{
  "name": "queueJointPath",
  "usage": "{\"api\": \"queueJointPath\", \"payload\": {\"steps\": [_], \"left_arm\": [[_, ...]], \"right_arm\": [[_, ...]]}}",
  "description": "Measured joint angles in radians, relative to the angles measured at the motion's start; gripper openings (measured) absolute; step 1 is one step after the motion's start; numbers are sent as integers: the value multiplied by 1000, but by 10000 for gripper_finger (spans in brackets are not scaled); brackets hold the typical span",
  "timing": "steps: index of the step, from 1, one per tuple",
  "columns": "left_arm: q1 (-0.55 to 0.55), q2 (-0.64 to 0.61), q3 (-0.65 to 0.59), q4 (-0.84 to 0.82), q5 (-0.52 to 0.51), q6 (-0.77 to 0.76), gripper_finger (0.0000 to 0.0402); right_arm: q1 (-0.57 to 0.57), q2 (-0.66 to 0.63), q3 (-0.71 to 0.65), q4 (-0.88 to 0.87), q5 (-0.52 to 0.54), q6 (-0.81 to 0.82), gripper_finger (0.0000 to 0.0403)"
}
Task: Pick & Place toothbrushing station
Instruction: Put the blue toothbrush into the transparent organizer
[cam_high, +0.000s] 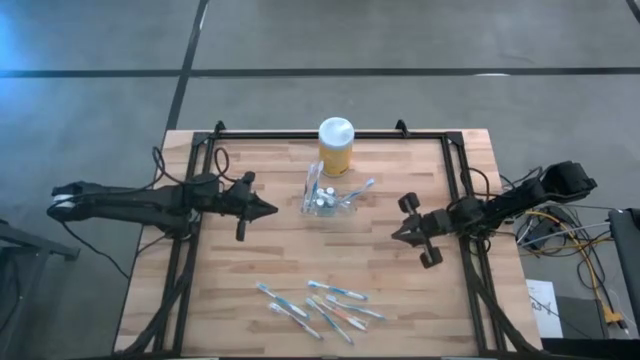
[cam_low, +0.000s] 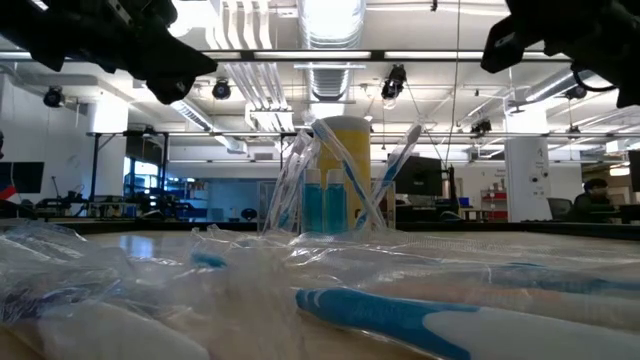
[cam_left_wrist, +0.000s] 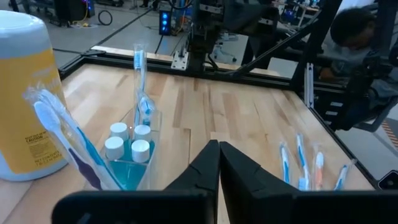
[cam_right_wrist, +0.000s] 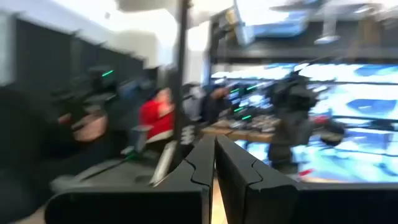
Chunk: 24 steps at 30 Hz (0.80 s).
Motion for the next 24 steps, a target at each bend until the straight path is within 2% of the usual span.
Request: {"api": "queueJointPath", "payload": {"steps": [8,10,15,17,21,23,24], "left_arm": [[0,2,-22,-1,0,0,13],[0,2,-28,1,0,0,14],[0,2,-31,1,0,0,11],[0,2,-31,1,0,0,10],[0,1,-31,1,0,0,12],[0,1,-31,1,0,0,12],[0,1,-31,1,0,3,11]], "right_arm": [[1,0,7,-79,-503,-4,12],[1,0,10,-79,-544,-4,12],[0,6,10,-81,-540,-4,12],[1,6,10,-83,-444,4,12],[0,6,9,-146,-19,60,12],[0,6,9,-187,128,79,12],[0,7,9,-207,163,80,12]]}}
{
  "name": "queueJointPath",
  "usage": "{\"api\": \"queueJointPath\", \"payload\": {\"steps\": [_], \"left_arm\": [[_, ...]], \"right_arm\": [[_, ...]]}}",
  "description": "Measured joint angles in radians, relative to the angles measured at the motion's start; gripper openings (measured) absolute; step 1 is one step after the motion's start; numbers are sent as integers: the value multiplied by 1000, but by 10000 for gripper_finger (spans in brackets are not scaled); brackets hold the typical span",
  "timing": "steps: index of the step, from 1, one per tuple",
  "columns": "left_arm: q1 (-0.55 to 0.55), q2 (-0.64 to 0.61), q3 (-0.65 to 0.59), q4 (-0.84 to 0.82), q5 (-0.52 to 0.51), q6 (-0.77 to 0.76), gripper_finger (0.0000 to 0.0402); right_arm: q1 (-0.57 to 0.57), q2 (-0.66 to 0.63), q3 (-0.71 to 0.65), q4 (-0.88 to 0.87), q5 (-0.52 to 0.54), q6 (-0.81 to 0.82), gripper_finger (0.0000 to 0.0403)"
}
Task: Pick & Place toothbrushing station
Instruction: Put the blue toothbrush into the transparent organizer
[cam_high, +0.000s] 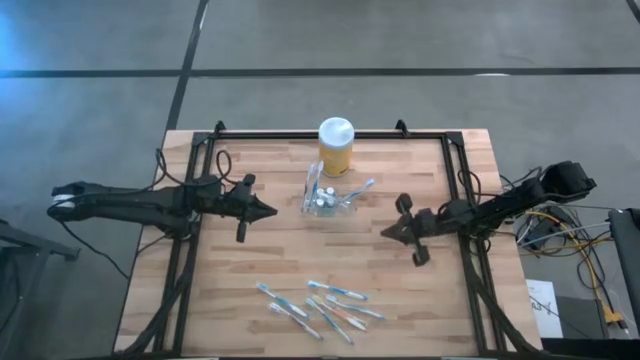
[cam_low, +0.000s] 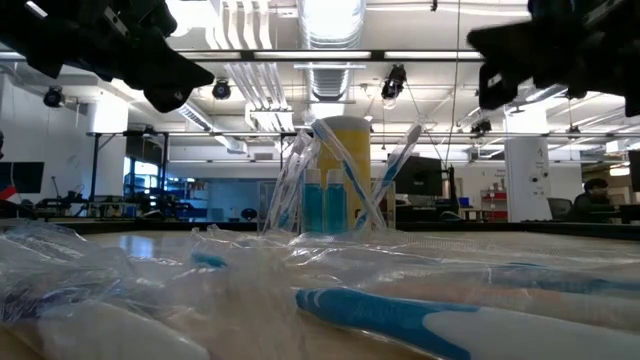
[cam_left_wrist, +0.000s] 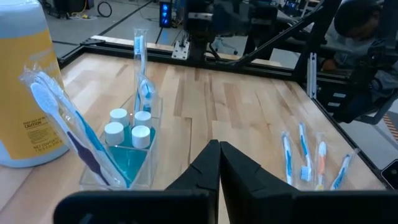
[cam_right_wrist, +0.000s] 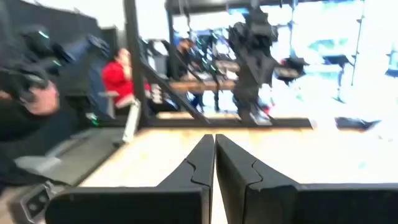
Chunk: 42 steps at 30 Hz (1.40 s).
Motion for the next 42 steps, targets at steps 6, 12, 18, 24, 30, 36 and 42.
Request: {"api": "queueJointPath", "payload": {"steps": [6,12,18,24,30,36,42], "left_arm": [[0,0,0,-1,0,0,9],[-3,0,-5,0,0,-1,13],[-5,0,-27,0,0,-10,6],[-6,0,-34,0,0,-39,15],[-14,0,-34,-1,0,-37,15],[-16,0,-34,-1,0,-28,10],[-16,0,-34,-3,0,-32,12]], "right_arm": [[15,8,0,-38,53,6,12],[51,7,0,-39,53,0,12],[79,9,35,-121,55,66,12],[127,9,179,-490,106,100,12],[216,9,325,-732,163,40,12],[259,11,416,-787,167,45,12],[284,12,518,-967,165,218,12]]}}
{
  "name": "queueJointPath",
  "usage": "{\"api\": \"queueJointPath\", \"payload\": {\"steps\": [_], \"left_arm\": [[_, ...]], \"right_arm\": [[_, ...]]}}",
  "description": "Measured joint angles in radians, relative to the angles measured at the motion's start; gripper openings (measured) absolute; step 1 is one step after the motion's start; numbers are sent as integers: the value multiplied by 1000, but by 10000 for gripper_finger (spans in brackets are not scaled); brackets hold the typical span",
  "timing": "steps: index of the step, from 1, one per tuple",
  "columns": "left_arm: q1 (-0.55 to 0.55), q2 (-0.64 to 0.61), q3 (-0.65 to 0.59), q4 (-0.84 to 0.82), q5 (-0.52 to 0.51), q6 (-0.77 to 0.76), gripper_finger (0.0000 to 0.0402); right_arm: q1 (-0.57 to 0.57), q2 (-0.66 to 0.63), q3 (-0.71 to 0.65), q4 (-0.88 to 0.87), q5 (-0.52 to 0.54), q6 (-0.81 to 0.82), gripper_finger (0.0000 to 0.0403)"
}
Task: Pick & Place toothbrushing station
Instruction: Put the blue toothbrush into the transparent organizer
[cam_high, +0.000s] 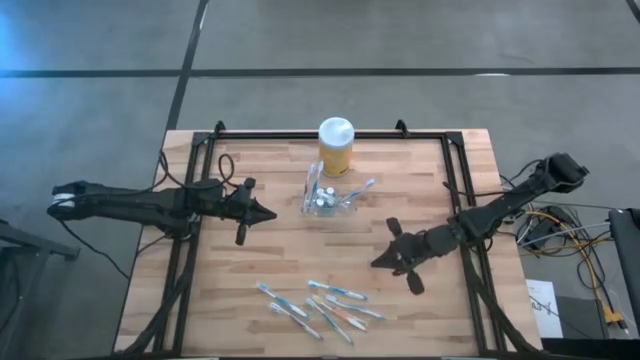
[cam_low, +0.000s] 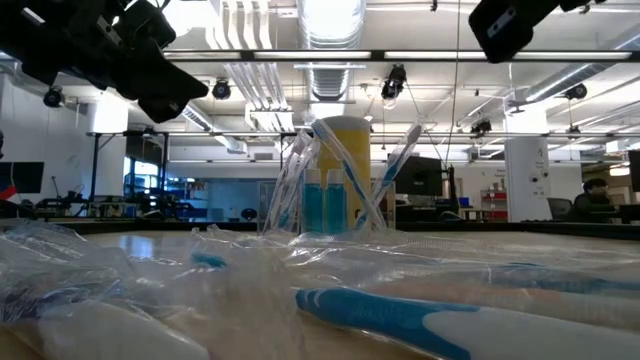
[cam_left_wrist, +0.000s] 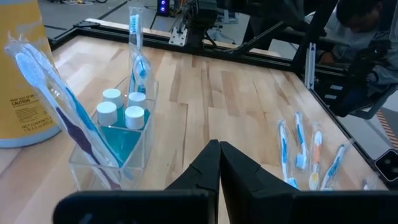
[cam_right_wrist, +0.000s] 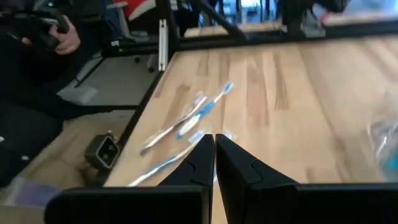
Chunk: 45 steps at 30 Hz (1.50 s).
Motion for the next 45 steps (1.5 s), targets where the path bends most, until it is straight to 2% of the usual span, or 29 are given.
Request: {"api": "queueJointPath", "payload": {"steps": [4,8,13,17,20,26,30,34,39,45], "left_arm": [[0,0,0,-15,0,-8,11],[0,0,0,-27,-10,-44,20],[-3,-1,-23,-30,-13,-17,37],[-3,-1,-46,-22,-13,-31,46],[-3,-1,-53,-21,-13,-49,46],[-7,0,-56,-21,5,-64,45],[-8,-1,-56,-20,8,-63,46],[-9,-1,-60,-20,8,-61,44],[-10,-1,-64,-21,11,-68,46],[-25,-1,-66,-24,13,-85,45]], "right_arm": [[53,0,77,-143,32,123,12],[128,1,152,-312,137,276,12],[215,65,193,-368,254,343,12],[214,182,253,-370,249,364,17],[206,268,324,-387,244,368,38],[170,408,497,-553,232,368,117],[146,501,605,-640,188,373,174],[113,615,705,-760,116,372,212],[95,744,804,-894,90,354,231],[76,851,883,-918,66,328,228]]}}
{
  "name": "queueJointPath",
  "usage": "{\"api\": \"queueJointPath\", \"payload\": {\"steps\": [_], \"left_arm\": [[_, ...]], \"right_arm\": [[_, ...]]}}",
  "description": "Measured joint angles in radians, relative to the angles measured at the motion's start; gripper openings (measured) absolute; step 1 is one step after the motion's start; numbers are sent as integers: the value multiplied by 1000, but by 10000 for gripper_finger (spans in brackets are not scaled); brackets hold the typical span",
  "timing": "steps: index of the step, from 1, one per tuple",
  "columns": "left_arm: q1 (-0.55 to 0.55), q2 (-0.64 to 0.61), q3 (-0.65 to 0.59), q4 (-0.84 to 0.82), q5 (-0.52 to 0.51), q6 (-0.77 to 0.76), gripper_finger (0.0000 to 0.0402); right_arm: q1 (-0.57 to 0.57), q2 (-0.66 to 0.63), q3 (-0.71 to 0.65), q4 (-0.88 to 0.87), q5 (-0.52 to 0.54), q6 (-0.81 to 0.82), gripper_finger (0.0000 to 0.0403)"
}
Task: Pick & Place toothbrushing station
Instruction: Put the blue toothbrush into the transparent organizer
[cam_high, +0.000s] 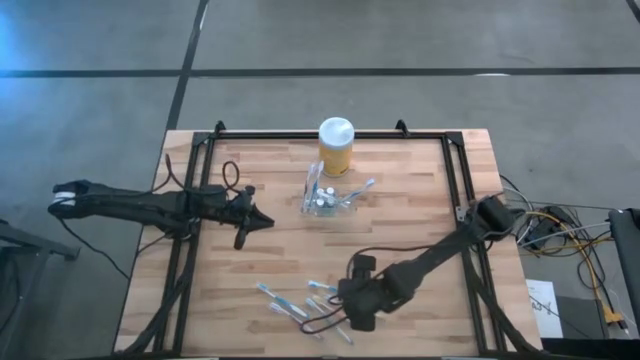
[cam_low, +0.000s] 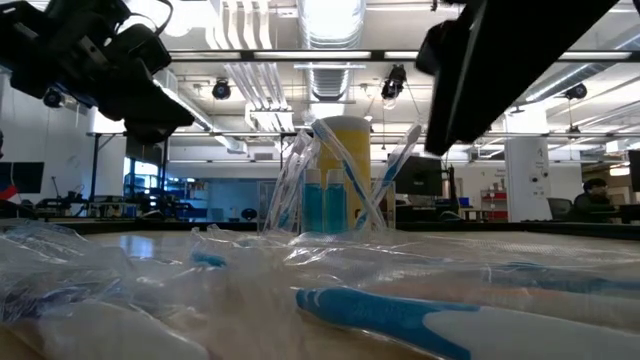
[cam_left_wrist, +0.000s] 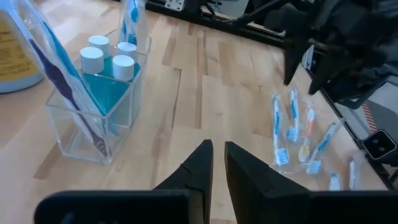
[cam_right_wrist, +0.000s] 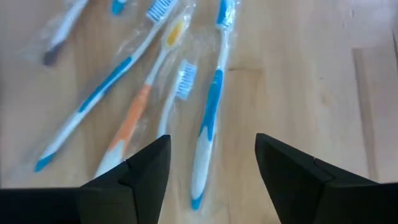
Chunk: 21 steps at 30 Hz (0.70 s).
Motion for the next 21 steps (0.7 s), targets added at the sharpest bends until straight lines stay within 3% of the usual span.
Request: {"api": "queueJointPath", "payload": {"steps": [21], "left_arm": [[-16,1,0,0,-1,-7,46]], "right_arm": [[-48,148,30,-49,-87,-22,187]]}}
